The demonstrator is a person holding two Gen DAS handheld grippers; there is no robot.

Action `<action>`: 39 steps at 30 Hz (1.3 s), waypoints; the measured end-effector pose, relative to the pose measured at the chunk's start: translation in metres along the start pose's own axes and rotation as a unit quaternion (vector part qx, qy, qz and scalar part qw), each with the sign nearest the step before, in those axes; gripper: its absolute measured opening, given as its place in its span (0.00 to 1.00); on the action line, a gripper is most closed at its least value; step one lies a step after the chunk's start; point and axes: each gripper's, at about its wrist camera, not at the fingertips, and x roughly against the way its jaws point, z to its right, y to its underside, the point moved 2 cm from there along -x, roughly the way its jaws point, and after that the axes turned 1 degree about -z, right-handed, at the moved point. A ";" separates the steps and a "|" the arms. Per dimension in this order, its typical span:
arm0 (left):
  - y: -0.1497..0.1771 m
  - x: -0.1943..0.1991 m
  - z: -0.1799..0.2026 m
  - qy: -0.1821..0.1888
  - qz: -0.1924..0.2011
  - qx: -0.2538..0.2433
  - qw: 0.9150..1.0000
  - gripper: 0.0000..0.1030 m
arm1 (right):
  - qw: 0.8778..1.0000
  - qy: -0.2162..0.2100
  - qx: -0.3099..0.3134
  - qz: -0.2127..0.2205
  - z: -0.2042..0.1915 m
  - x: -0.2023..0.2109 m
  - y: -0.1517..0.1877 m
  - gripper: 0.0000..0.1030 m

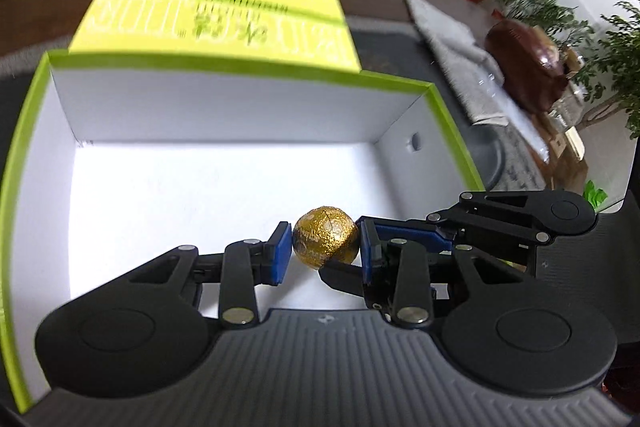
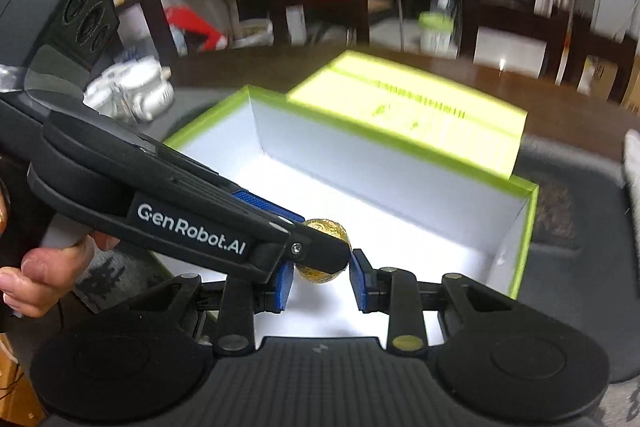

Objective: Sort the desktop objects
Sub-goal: 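Carry the gold ball over the green box and open the left gripper, then grasp the white wrapper beside the box with the left gripper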

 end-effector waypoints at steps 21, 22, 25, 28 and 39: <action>0.003 -0.001 -0.008 -0.029 -0.005 0.010 1.000 0.43 | 0.997 -0.005 -0.037 -0.068 0.015 -0.026 0.013 0.32; 0.003 0.003 -0.007 -0.030 0.000 0.009 0.999 0.43 | 0.997 -0.001 -0.035 -0.061 0.014 -0.021 0.012 0.34; 0.006 0.017 -0.001 -0.034 0.012 0.003 0.999 0.43 | 0.999 0.004 -0.032 -0.044 0.011 -0.006 0.011 0.37; 0.011 0.035 0.007 -0.035 0.031 -0.009 0.999 0.45 | 0.999 0.010 -0.027 -0.017 0.006 0.014 0.011 0.47; 0.060 0.107 0.020 -0.033 0.098 -0.025 0.994 0.60 | 0.998 0.023 0.002 0.061 -0.024 0.083 0.039 0.72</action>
